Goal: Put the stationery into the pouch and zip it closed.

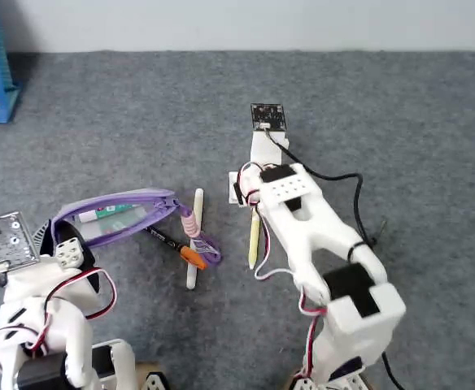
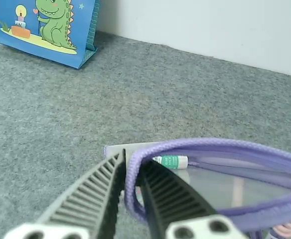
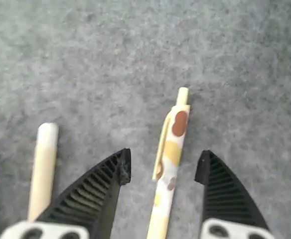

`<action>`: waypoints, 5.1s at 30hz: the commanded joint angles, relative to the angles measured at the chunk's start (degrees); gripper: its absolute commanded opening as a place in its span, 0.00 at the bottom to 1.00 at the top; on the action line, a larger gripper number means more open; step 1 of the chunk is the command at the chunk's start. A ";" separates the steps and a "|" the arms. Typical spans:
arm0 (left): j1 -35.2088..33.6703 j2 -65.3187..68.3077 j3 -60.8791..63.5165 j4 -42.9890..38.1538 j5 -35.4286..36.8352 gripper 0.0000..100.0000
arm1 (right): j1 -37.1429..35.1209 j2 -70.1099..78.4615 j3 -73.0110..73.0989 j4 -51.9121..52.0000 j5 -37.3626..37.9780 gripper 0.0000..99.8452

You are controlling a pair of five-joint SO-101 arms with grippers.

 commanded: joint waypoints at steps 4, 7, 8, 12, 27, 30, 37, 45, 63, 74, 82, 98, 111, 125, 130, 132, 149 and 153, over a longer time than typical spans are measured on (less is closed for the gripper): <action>-0.26 0.09 -1.36 0.18 -0.44 0.01 | 3.74 6.20 -7.65 0.57 0.18 0.12; -0.26 0.09 -1.36 0.18 -0.44 0.01 | 4.09 8.31 -8.88 1.98 0.26 0.04; -0.26 0.09 -1.36 0.18 -0.44 0.01 | 4.00 8.57 -9.49 3.47 0.35 0.01; -0.26 0.09 -1.36 0.18 -0.44 0.01 | 3.65 8.22 -11.60 10.51 2.02 0.01; -0.44 0.09 -1.36 0.18 -0.44 0.01 | 3.56 -22.11 -12.04 38.90 2.20 0.01; -0.53 0.09 -1.36 0.18 -0.44 0.01 | 2.77 -28.97 -12.04 42.95 2.37 0.01; -0.53 0.09 -1.36 0.18 -0.44 0.01 | -5.32 -46.37 -5.45 46.73 4.13 0.01; -0.44 0.09 -1.36 0.18 -0.44 0.01 | -13.76 -69.41 7.82 37.49 5.89 0.01; -0.35 0.09 -1.01 0.00 -0.44 0.01 | -32.48 -82.68 13.98 3.91 6.77 0.01; -0.35 0.09 -0.75 -0.09 -0.44 0.01 | -32.31 -82.77 31.82 -36.70 7.12 0.01; -0.26 0.09 -0.75 -0.09 -0.44 0.01 | -30.73 -82.33 40.26 -54.99 7.21 0.01; -0.26 0.09 -0.75 -0.09 -0.44 0.01 | -24.57 -59.74 43.34 -75.47 7.12 0.01; -0.26 0.09 -0.75 -0.09 -0.44 0.01 | -27.47 -63.87 52.66 -72.57 7.21 0.13; -0.44 0.09 -0.75 -0.09 -0.44 0.01 | -31.69 -88.66 41.05 -24.92 6.77 0.23; -0.62 0.00 -0.75 -0.09 -0.35 0.01 | -29.05 -89.71 40.79 -19.47 5.19 0.23; -1.32 -0.09 -0.84 -0.18 -0.35 0.01 | -25.45 -89.45 40.70 -15.87 1.32 0.23; -5.89 -0.26 -1.10 -0.35 -0.35 0.01 | -12.70 -44.44 28.31 -9.36 -6.42 0.23; -5.89 -0.26 -0.92 -0.35 -0.44 0.01 | -12.79 -28.35 18.90 -9.27 -6.42 0.23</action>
